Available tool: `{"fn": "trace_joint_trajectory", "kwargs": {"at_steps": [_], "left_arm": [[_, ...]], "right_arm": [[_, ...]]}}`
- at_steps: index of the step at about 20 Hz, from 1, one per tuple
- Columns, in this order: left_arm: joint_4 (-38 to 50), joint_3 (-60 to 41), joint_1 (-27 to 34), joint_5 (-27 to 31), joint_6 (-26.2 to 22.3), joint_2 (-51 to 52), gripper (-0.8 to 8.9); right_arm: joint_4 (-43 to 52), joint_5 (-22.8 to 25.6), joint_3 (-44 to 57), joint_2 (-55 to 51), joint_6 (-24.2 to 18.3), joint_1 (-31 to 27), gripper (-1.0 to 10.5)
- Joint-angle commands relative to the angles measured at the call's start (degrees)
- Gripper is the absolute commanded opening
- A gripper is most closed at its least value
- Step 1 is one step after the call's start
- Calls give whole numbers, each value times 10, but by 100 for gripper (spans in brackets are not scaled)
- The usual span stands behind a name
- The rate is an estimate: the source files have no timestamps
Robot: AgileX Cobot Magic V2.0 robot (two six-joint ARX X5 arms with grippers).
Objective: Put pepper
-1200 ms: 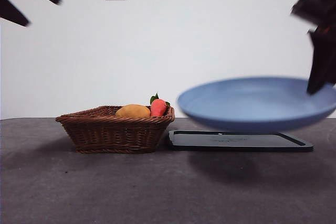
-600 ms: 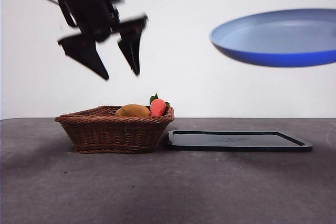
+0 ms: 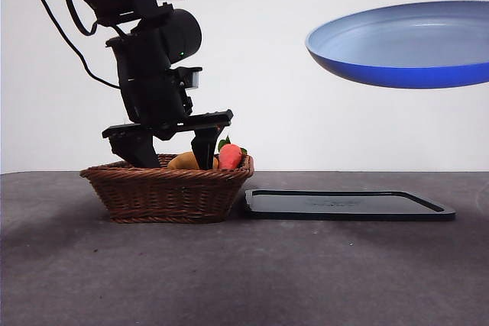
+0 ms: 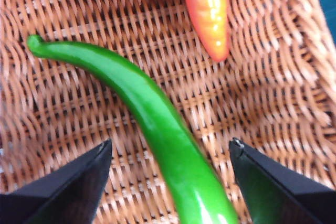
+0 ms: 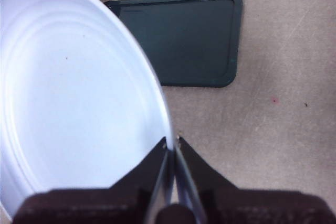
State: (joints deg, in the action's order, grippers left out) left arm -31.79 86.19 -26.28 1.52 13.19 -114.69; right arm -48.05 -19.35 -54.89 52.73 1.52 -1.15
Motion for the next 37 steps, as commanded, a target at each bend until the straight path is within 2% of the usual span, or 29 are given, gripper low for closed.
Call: {"fn": "trace_joint_trajectory", "kwargs": {"at_steps": [1, 9, 13, 16, 22, 30, 34, 37], "left_arm": [[4, 12, -8, 15, 6, -17, 387], [1, 12, -22, 24, 6, -35, 386], [-12, 12, -22, 25, 6, -35, 214], [-20, 12, -23, 24, 8, -35, 149], [-37, 12, -21, 28, 8, -14, 149], [-59, 13, -27, 24, 7, 90, 148], [-64, 13, -47, -21, 6, 161, 148], [-52, 13, -85, -105, 6, 203, 148]], "right_arm": [[6, -3, -9, 2, 6, 0, 4], [6, -3, -9, 2, 5, 0, 4], [6, -3, -9, 2, 5, 0, 4], [6, -2, -9, 2, 5, 0, 4], [6, -2, -9, 4, 5, 0, 4], [9, -2, -9, 30, 6, 0, 4], [33, -3, -9, 96, 19, 1, 4], [60, -53, -9, 162, 39, 1, 4]]}}
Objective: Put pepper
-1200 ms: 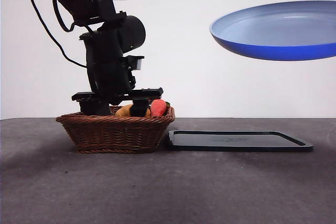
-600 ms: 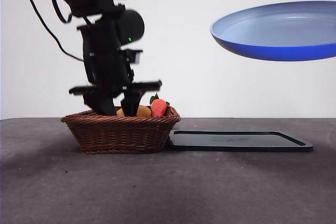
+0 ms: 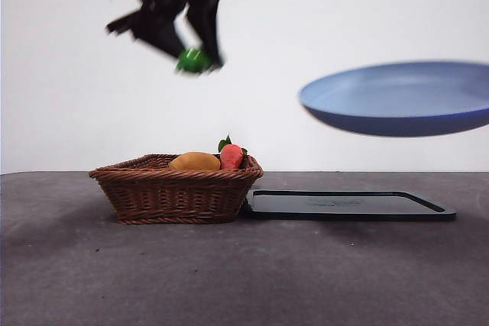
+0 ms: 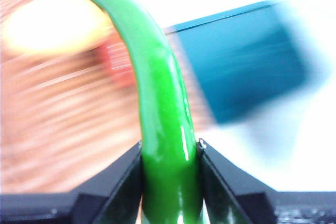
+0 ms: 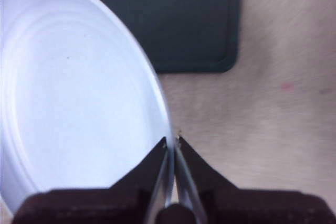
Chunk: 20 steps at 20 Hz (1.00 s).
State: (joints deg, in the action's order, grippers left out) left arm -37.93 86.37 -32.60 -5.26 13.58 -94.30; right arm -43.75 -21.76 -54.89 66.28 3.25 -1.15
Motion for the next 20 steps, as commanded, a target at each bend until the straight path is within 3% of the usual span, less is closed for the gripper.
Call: {"fn": "trace_joint_trajectory", "kwargs": {"at_steps": [1, 3, 9, 12, 20], "left_arm": [[22, 11, -46, -66, 2, 4, 148], [34, 11, -78, -87, -2, 2, 148], [75, 11, -181, -64, -53, -65, 148], [87, 11, -198, -4, -80, -98, 148], [95, 11, -201, -10, -107, -143, 154]], "right_arm": [[31, -47, -9, 53, 36, 1, 4], [43, -66, -9, 79, 48, 3, 4], [39, -69, -9, 102, 53, 10, 4], [25, -69, -9, 102, 52, 10, 4], [18, -69, -9, 102, 49, 10, 4]]}}
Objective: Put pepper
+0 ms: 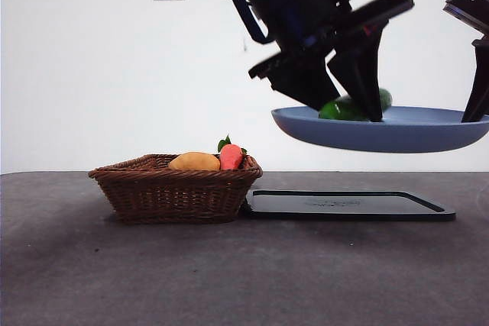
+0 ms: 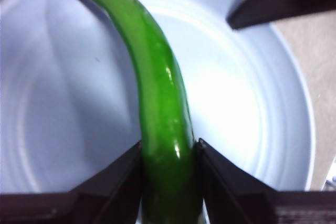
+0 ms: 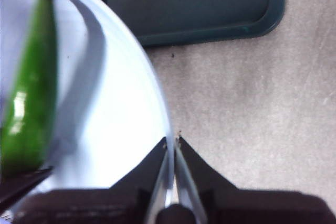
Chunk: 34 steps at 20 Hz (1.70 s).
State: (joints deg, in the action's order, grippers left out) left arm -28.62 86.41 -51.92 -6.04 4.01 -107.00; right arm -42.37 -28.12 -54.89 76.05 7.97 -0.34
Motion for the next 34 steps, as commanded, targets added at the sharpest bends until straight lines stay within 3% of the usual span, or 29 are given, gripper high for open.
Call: {"fn": "trace_joint_trajectory", "kwargs": {"at_steps": [1, 6, 14, 17, 24, 31, 34], "left_arm": [[-1, 10, -8, -3, -11, -17, 154], [-6, 10, -13, -4, -11, -17, 249], [-16, 10, -14, -7, -10, 7, 249], [-26, 10, -14, -34, -10, 31, 249], [-78, 10, -13, -32, -13, 122, 249], [-123, 10, -12, -25, -26, 244, 247], [-138, 11, -12, 22, -32, 299, 247]], "right_arm": [[4, -5, -9, 5, 2, 2, 4], [3, -5, -9, 5, 6, 2, 4], [-27, 0, -9, 5, 28, 1, 4], [-31, 2, -9, 5, 44, 1, 4], [-17, 47, -26, 13, 78, -2, 3], [-9, 62, -141, 141, 90, -4, 3], [18, 60, -191, 216, 90, -4, 3]]}}
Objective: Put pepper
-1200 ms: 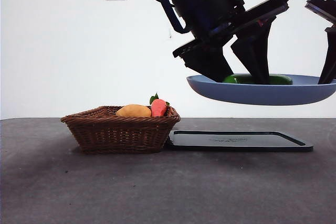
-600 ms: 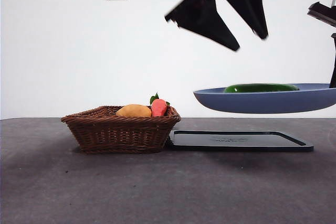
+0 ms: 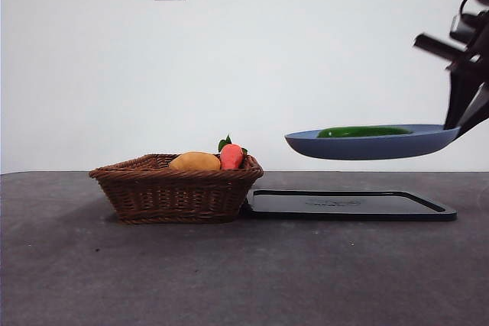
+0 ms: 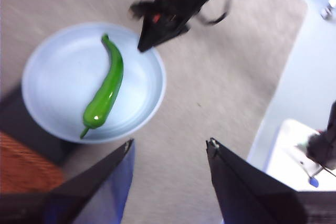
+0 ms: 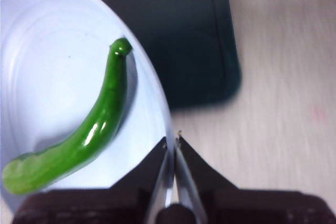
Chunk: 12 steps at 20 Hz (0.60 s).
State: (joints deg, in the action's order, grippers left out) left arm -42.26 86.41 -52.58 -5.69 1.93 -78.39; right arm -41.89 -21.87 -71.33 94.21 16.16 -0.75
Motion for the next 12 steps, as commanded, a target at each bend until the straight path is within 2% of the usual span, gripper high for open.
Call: {"fn": "trace_joint_trajectory", "kwargs": {"at_steps": [1, 7, 12], "left_arm": [[-5, 10, -6, 33, -13, 29, 247], [-30, 10, -6, 104, -17, 103, 247], [-38, 10, -6, 107, -16, 112, 247]], "right_arm": [[16, -3, -41, 55, 8, 0, 3], [72, -3, -88, 155, 10, 0, 3], [96, -3, -88, 191, 10, 0, 3]]}}
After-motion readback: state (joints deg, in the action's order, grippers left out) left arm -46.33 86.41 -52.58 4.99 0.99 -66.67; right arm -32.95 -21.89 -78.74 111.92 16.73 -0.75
